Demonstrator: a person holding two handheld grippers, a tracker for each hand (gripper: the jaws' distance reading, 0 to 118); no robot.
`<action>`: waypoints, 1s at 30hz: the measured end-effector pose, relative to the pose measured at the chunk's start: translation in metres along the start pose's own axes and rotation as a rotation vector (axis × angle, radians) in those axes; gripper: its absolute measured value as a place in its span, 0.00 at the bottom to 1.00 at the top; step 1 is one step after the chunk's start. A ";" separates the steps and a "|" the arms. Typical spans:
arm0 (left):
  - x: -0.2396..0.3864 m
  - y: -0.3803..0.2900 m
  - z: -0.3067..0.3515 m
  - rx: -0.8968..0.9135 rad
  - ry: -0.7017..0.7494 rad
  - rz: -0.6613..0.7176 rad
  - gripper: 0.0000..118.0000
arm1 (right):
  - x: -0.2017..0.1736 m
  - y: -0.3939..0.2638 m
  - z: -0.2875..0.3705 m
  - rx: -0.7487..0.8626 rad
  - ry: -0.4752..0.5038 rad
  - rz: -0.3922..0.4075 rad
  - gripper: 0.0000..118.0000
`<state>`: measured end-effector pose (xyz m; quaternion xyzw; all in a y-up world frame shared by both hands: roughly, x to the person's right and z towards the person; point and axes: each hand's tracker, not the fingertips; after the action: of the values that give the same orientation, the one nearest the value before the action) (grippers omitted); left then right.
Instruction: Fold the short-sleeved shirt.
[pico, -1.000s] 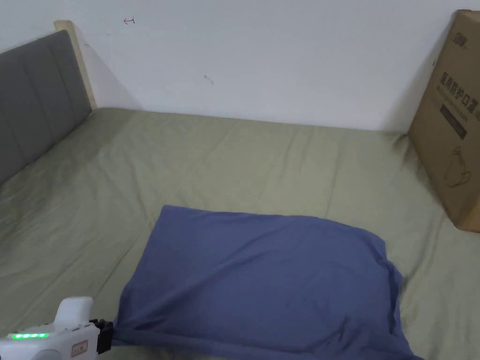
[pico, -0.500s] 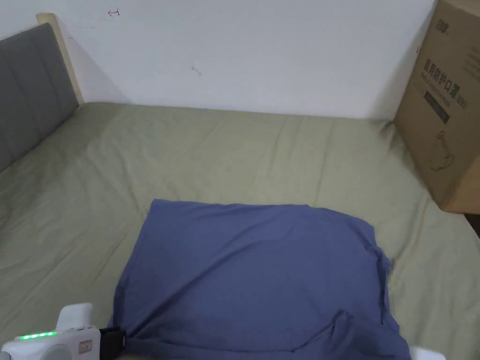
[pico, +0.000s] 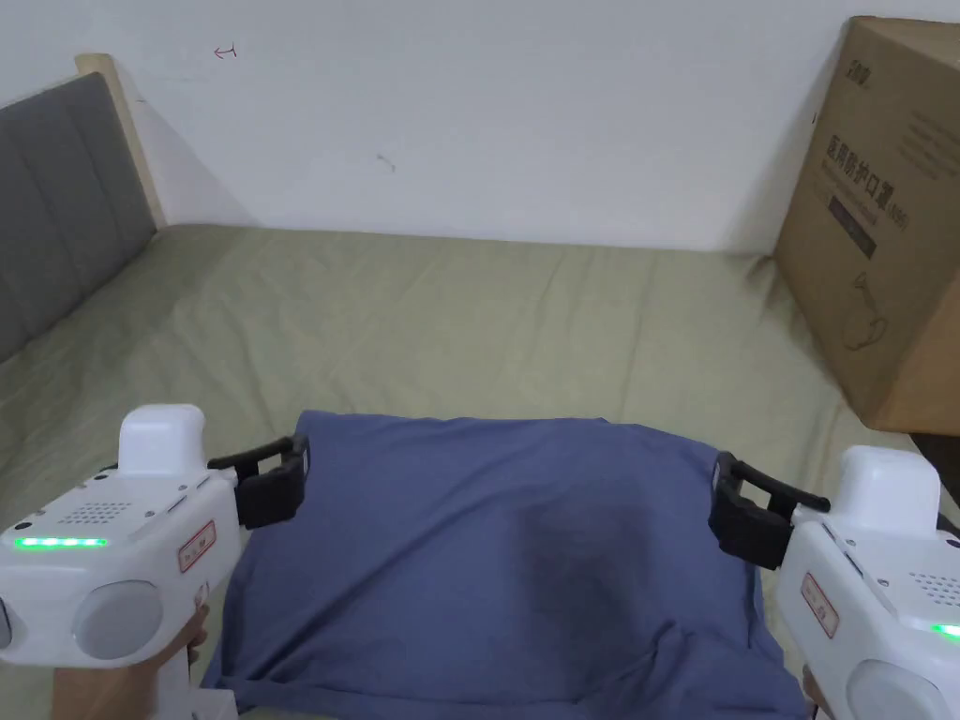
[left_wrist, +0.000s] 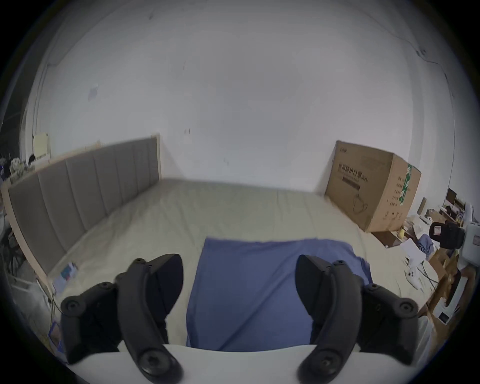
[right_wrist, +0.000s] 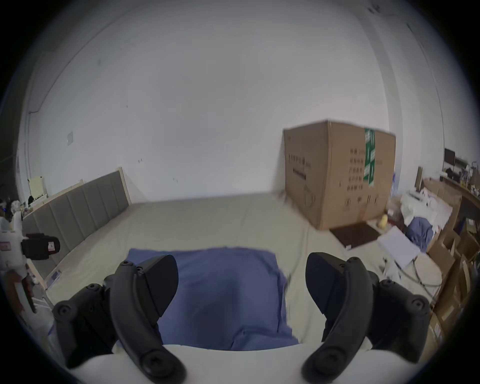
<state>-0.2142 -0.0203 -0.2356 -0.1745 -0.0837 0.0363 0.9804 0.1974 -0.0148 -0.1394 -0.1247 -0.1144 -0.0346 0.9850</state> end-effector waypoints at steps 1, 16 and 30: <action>0.005 0.003 0.003 0.037 0.004 -0.013 0.73 | -0.004 0.002 0.003 0.023 -0.021 0.021 0.87; -0.006 -0.038 -0.006 -0.130 0.002 -0.001 0.00 | -0.017 -0.009 0.013 0.069 -0.059 0.107 0.00; -0.078 -0.140 -0.043 -0.611 0.089 0.065 0.84 | -0.004 -0.029 0.005 -0.025 -0.072 0.107 0.00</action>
<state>-0.2777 -0.1743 -0.2387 -0.4651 -0.0422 0.0330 0.8836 0.1892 -0.0419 -0.1291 -0.1439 -0.1425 0.0212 0.9791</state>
